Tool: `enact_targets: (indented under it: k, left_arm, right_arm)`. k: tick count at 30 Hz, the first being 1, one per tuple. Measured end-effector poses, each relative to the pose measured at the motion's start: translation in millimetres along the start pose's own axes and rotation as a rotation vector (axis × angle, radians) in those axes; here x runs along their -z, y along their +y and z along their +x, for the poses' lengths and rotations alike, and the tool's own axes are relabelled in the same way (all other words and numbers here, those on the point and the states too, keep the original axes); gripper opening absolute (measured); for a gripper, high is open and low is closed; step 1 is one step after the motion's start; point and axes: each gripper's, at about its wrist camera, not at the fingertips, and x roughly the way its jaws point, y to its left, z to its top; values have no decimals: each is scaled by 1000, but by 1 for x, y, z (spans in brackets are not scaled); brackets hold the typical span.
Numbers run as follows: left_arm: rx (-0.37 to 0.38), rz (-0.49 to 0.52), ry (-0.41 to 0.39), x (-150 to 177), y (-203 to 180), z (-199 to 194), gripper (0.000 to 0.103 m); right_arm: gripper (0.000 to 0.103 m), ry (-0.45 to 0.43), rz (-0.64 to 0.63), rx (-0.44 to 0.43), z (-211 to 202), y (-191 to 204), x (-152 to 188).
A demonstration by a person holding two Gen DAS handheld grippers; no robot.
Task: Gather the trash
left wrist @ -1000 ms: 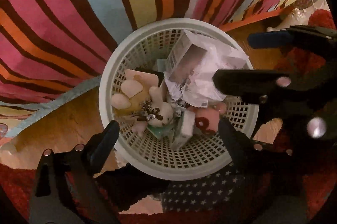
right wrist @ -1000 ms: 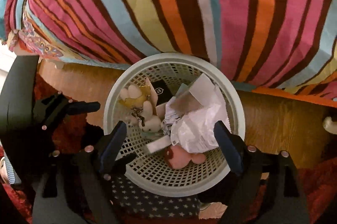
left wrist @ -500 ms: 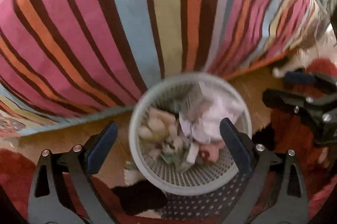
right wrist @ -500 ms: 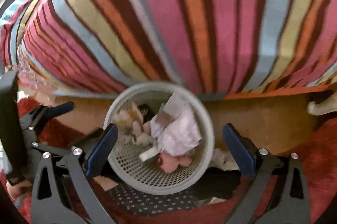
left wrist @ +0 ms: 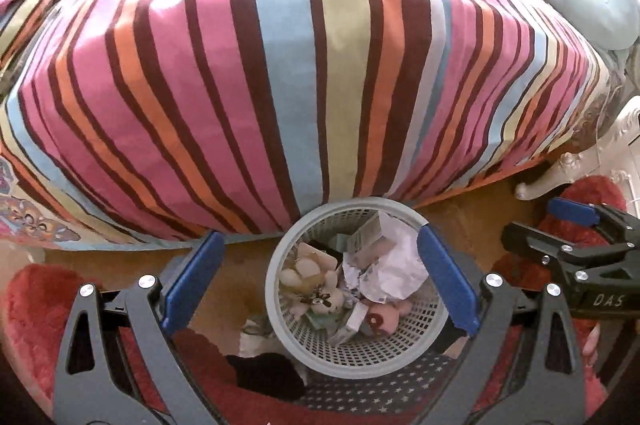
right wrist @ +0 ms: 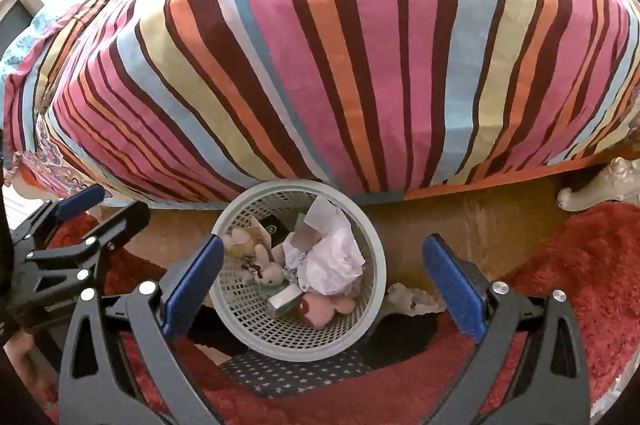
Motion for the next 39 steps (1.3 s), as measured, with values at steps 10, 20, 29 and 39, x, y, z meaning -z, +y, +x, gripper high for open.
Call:
enact_targets:
  k: [10, 20, 29, 39]
  left_arm:
    - [-21, 4, -10, 2, -1, -5, 95]
    - [-27, 17, -7, 2, -3, -4, 95]
    - [-34, 49, -24, 2, -6, -3, 95]
    - [-49, 69, -39, -1, -9, -7, 95]
  right_arm:
    - [95, 5, -33, 16, 1, 9, 4]
    - [95, 10, -22, 26, 3, 8, 5]
    - [95, 6, -10, 32, 3, 4, 4]
    - [95, 3, -16, 46, 4, 4, 3]
